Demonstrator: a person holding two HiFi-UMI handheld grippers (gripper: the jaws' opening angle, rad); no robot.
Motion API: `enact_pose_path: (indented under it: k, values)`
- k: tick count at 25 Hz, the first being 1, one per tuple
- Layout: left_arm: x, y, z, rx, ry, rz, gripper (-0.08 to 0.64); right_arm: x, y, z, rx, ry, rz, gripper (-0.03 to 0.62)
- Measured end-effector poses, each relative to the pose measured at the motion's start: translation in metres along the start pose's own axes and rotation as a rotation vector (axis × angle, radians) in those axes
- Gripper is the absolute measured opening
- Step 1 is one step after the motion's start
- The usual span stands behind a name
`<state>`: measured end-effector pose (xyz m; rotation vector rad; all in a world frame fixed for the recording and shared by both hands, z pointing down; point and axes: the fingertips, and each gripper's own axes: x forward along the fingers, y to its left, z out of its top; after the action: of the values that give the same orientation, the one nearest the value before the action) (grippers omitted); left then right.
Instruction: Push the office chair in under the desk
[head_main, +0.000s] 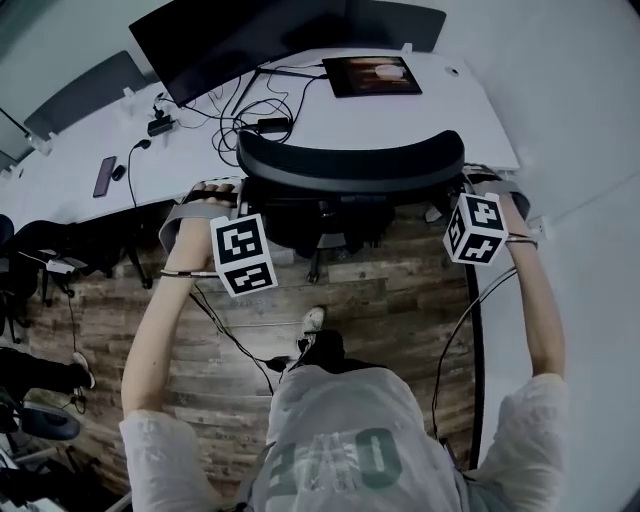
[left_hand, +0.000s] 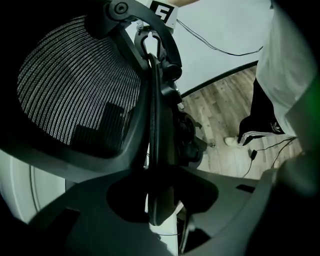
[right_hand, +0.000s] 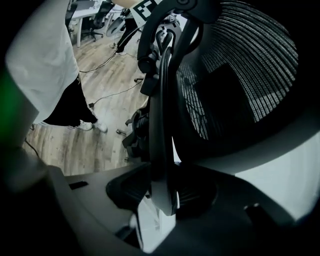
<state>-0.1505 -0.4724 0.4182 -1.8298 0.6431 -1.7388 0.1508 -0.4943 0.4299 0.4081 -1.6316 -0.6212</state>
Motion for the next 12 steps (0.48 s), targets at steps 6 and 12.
enact_pose_path:
  k: [6, 12]
  values:
    - [0.025, 0.029, -0.011, -0.022, -0.006, 0.014, 0.149, 0.020, -0.031, 0.004, 0.006, -0.061, -0.036, 0.143]
    - [0.038, 0.045, -0.004, -0.033, -0.017, 0.019, 0.152, 0.041, -0.055, -0.007, 0.002, -0.052, -0.029, 0.150]
